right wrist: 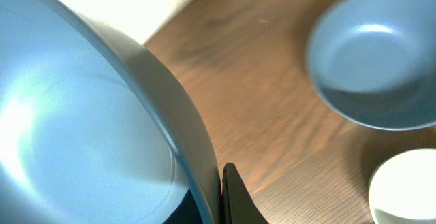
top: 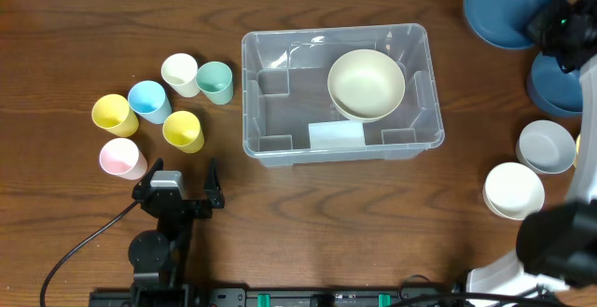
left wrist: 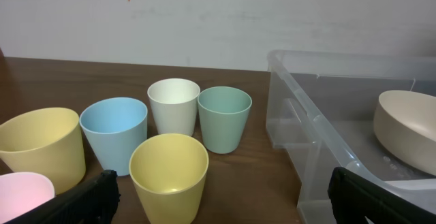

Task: Pack container
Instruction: 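Grasp the dark teal bowl rim and carry it over the bin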

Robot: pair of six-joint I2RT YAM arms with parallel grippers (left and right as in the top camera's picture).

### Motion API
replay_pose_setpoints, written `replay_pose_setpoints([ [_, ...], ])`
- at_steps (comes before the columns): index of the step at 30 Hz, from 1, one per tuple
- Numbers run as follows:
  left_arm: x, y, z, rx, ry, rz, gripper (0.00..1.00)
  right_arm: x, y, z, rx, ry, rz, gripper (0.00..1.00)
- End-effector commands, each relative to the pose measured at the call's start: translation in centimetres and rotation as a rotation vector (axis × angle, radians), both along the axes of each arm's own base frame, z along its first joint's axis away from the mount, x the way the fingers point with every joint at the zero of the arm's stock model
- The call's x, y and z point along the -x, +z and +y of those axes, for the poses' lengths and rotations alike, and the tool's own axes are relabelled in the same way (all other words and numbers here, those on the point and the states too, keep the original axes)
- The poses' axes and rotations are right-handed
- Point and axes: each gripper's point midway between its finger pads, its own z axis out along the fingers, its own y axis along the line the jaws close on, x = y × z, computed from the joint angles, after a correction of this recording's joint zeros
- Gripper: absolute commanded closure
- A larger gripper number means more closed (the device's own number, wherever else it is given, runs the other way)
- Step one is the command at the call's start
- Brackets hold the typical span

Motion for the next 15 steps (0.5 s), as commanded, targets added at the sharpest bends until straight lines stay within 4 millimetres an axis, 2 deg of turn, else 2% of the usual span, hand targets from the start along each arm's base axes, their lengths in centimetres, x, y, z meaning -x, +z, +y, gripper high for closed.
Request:
replay_pose_setpoints([
  [1, 0.1, -1.5, -0.1, -0.004, -0.009, 0.045, 0.02, 0.1, 1.7, 6.1, 0.011, 0.223, -0.027, 0.99],
  [4, 0.1, -1.5, -0.1, -0.004, -0.009, 0.045, 0.02, 0.4, 1.2, 10.1, 0.044, 0.317, 0.007, 0.99],
  [7, 0.1, -1.5, -0.1, -0.004, -0.009, 0.044, 0.02, 0.7, -0.6, 13.8, 0.092, 0.380, 0.075, 0.99],
  [11, 0.1, -1.5, -0.1, -0.004, -0.009, 0.045, 0.02, 0.7, -3.4, 17.1, 0.146, 0.441, 0.158, 0.99],
  [15, 0.1, -1.5, -0.1, -0.004, -0.009, 0.045, 0.02, 0.4, -6.3, 19.1, 0.160, 0.482, 0.224, 0.99],
])
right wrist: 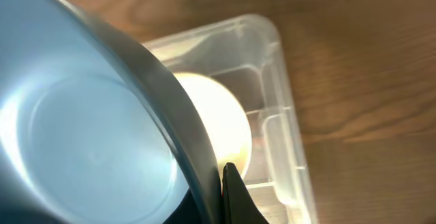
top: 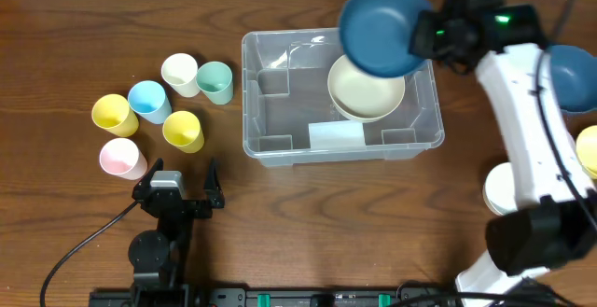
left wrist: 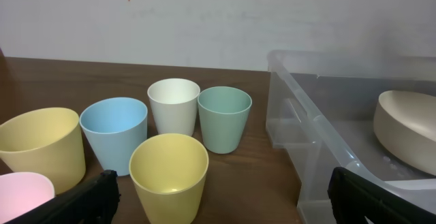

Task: Pack container
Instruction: 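Grasp the dark teal bowl rim and carry it over the bin, then lower the teal bowl into the cream bowl and release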

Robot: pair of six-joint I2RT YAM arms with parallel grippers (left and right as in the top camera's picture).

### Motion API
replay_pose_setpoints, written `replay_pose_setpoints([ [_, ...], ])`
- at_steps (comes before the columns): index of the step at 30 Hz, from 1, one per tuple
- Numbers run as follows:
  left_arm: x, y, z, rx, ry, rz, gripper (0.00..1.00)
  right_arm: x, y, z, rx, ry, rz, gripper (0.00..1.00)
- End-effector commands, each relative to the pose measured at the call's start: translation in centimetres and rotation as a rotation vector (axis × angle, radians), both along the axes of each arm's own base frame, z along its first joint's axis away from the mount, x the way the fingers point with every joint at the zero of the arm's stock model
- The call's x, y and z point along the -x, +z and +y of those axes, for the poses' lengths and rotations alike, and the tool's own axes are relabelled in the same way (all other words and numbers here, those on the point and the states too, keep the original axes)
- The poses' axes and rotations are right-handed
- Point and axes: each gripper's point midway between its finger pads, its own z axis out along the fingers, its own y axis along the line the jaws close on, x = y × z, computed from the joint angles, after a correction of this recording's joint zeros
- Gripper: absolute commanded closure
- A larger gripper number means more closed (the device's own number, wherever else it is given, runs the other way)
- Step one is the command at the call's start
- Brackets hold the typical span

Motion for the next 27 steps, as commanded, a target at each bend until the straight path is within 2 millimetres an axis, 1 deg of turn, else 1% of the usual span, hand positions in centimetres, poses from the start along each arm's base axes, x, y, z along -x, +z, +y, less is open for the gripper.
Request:
replay_pose_setpoints([
  [1, 0.1, -1.5, -0.1, -0.004, -0.009, 0.045, 0.02, -0.5, -2.8, 0.5, 0.066, 0.010, 0.056, 0.99],
  [5, 0.1, -1.5, -0.1, -0.004, -0.009, 0.044, 0.02, -0.7, -6.1, 1.0, 0.078, 0.007, 0.133, 0.99],
  [8, 0.1, -1.5, -0.1, -0.004, -0.009, 0.045, 0.02, -0.4, -7.9, 1.0, 0.089, 0.008, 0.186, 0.99],
  [10, 0.1, -1.5, -0.1, -0.004, -0.009, 0.045, 0.02, -0.2, -8.6, 1.0, 0.096, 0.009, 0.213, 0.99],
  [18, 0.1, -1.5, -0.1, -0.004, -0.009, 0.045, 0.02, 1.6, -10.3, 0.3, 0.143, 0.015, 0.290, 0.99],
  [20, 0.1, -1.5, -0.1, -0.004, -0.009, 0.045, 0.02, 2.0, -11.0, 0.1, 0.149, 0.015, 0.307, 0.99],
  [24, 0.1, -1.5, -0.1, -0.004, -0.009, 0.045, 0.02, 2.1, -12.3, 0.1, 0.151, 0.014, 0.313, 0.98],
  [27, 0.1, -1.5, -0.1, -0.004, -0.009, 0.045, 0.02, 1.8, -12.6, 0.2, 0.148, 0.015, 0.298, 0.92],
])
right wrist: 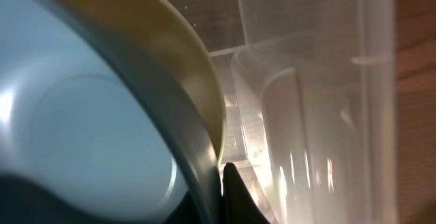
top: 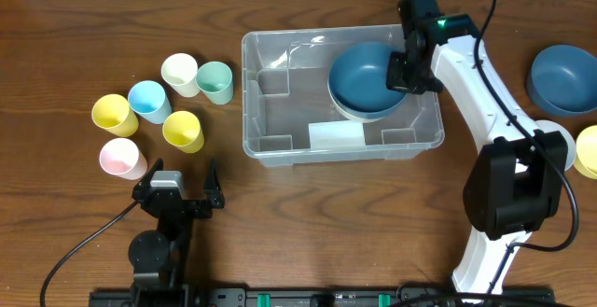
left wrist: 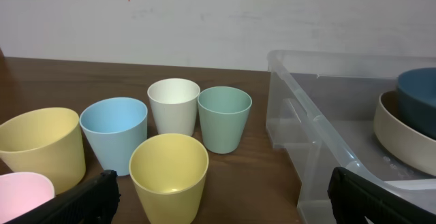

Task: Pack container
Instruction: 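Lower the teal bowl into the cream bowl and release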

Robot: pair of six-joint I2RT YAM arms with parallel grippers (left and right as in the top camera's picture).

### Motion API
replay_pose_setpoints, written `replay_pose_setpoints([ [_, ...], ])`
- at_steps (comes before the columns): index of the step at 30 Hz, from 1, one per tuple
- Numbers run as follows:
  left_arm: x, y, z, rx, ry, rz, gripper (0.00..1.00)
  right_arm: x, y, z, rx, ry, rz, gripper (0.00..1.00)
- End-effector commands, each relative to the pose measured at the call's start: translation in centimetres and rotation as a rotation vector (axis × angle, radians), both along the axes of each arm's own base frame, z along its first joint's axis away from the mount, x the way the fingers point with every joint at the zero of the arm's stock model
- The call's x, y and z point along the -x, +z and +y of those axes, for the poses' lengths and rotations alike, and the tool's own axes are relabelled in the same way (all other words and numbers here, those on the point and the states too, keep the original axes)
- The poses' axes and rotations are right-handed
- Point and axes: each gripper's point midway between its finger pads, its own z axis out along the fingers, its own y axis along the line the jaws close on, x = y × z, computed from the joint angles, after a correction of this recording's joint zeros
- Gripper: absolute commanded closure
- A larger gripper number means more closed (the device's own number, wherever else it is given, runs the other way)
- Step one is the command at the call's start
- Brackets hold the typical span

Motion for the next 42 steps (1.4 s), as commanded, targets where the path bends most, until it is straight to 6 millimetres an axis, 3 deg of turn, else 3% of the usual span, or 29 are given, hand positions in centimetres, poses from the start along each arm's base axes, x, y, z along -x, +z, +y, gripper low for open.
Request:
replay_pose_setpoints([
  [1, 0.1, -1.5, -0.1, -0.004, -0.009, 0.045, 0.02, -0.2, -0.1, 0.3, 0.008, 0.017, -0.015, 0.88],
  [6, 0.1, -1.5, -0.1, -0.004, -0.009, 0.045, 0.02, -1.0, 0.1, 0.7, -0.002, 0.053, -0.045, 0.70],
  [12, 0.1, -1.5, -0.1, -0.004, -0.009, 0.045, 0.02, -1.8, 1.2, 1.8, -0.042, 0.128, -0.077, 0.68],
  [21, 0.1, -1.5, -0.1, -0.004, -0.009, 0.045, 0.02, -2.4, 8.0, 2.2, -0.065, 0.148, -0.141, 0.70],
  [24, 0.1, -1.5, -0.1, -0.004, -0.009, 0.045, 0.02, -2.2, 9.9, 1.2, -0.044, 0.127, -0.152, 0.72],
  [28, 0.1, -1.5, -0.1, -0.004, -0.009, 0.044, 0.02, -2.2, 12.6, -2.5, -0.024, 0.036, -0.181, 0.70],
  [30, 0.1, -1.5, -0.1, -0.004, -0.009, 0.045, 0.02, -1.9, 13.2, -5.3, -0.008, -0.023, -0.178, 0.69],
  [35, 0.1, -1.5, -0.1, -0.004, -0.009, 0.045, 0.02, -0.3, 12.6, -15.2, 0.168, -0.191, -0.115, 0.68],
  [39, 0.1, -1.5, -0.1, -0.004, -0.009, 0.045, 0.02, 0.9, 12.4, -20.1, 0.248, -0.268, -0.084, 0.65],
  [42, 0.1, -1.5, -0.1, -0.004, -0.009, 0.045, 0.02, 1.4, 12.2, -22.1, 0.264, -0.305, -0.078, 0.64],
])
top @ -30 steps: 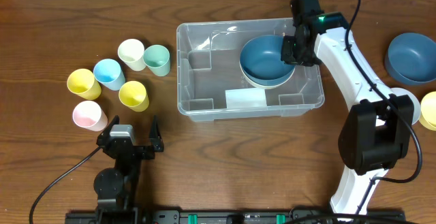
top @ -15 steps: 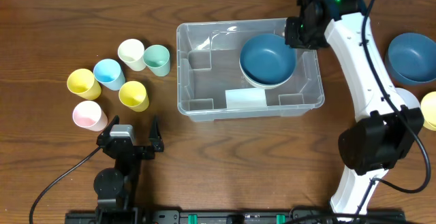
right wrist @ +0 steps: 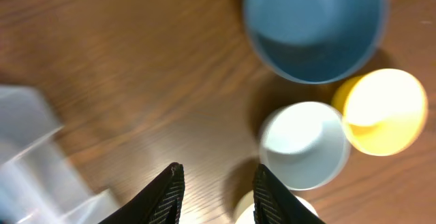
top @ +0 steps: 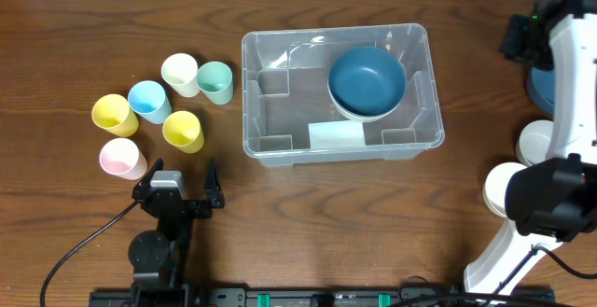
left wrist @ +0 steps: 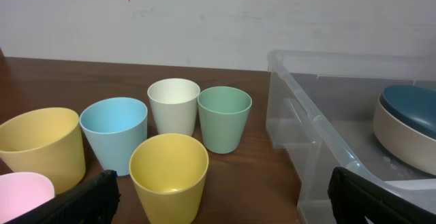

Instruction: Pack container

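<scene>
The clear plastic container [top: 280,111] stands mid-table. In its right half a dark blue bowl [top: 367,76] sits nested in a cream bowl [top: 347,109]; the left wrist view shows the dark blue bowl [left wrist: 409,105] there too. My right gripper [right wrist: 218,195] hangs open and empty over the table's far right, above a blue bowl [right wrist: 313,26], a yellow bowl [right wrist: 381,112] and a pale bowl [right wrist: 304,146]. My left gripper [left wrist: 218,207] rests open near the front left, facing the cups.
Left of the container stand several cups: cream [top: 179,73], green [top: 215,82], blue [top: 149,101], two yellow [top: 183,131] and pink [top: 122,158]. A grey bowl [top: 539,142] and a white bowl [top: 513,191] lie at the right, by the right arm [top: 569,83].
My right gripper has let go of the dark blue bowl, which now lies in the cream bowl. The gripper is open and has moved from the container to the far right.
My right gripper held a dark blue bowl at the table's far right corner. Then it held the bowl above the container, then down in the cream bowl. Now the bowl rests there and the gripper is back at the right, open. The left arm stayed still.
</scene>
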Robot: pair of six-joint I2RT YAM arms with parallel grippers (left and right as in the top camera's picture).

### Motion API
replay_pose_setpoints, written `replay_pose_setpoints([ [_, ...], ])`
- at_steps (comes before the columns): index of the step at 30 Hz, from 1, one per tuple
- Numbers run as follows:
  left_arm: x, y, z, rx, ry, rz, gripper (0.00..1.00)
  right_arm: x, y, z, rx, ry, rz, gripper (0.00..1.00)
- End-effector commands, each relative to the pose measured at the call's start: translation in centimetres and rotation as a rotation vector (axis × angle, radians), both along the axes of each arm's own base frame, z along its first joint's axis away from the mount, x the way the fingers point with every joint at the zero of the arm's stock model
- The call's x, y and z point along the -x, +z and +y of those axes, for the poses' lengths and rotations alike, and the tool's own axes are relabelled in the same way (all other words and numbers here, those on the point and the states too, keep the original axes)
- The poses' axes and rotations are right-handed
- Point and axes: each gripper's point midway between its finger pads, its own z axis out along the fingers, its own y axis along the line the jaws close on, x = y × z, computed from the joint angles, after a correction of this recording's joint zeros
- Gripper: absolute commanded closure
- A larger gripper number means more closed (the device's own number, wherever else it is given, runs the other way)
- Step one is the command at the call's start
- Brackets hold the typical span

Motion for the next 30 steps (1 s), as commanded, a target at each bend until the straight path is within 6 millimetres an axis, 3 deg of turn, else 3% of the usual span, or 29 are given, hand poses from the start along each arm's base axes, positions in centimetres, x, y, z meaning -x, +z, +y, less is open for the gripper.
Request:
replay_pose_setpoints([
  [1, 0.1, -1.5, -0.1, -0.004, -0.009, 0.044, 0.02, 1.2, 0.7, -2.5, 0.083, -0.022, 0.019, 0.66],
  [7, 0.1, -1.5, -0.1, -0.004, -0.009, 0.045, 0.02, 1.8, -0.7, -5.8, 0.137, -0.060, 0.042, 0.65],
  [13, 0.1, -1.5, -0.1, -0.004, -0.009, 0.045, 0.02, 2.1, -4.3, -8.2, 0.155, -0.061, 0.071, 0.64],
  [22, 0.1, -1.5, -0.1, -0.004, -0.009, 0.044, 0.02, 0.3, -8.8, -9.3, 0.129, 0.027, 0.007, 0.52],
  [30, 0.1, -1.5, -0.1, -0.004, -0.009, 0.044, 0.02, -1.5, -12.2, -8.9, 0.063, 0.057, -0.054, 0.50],
])
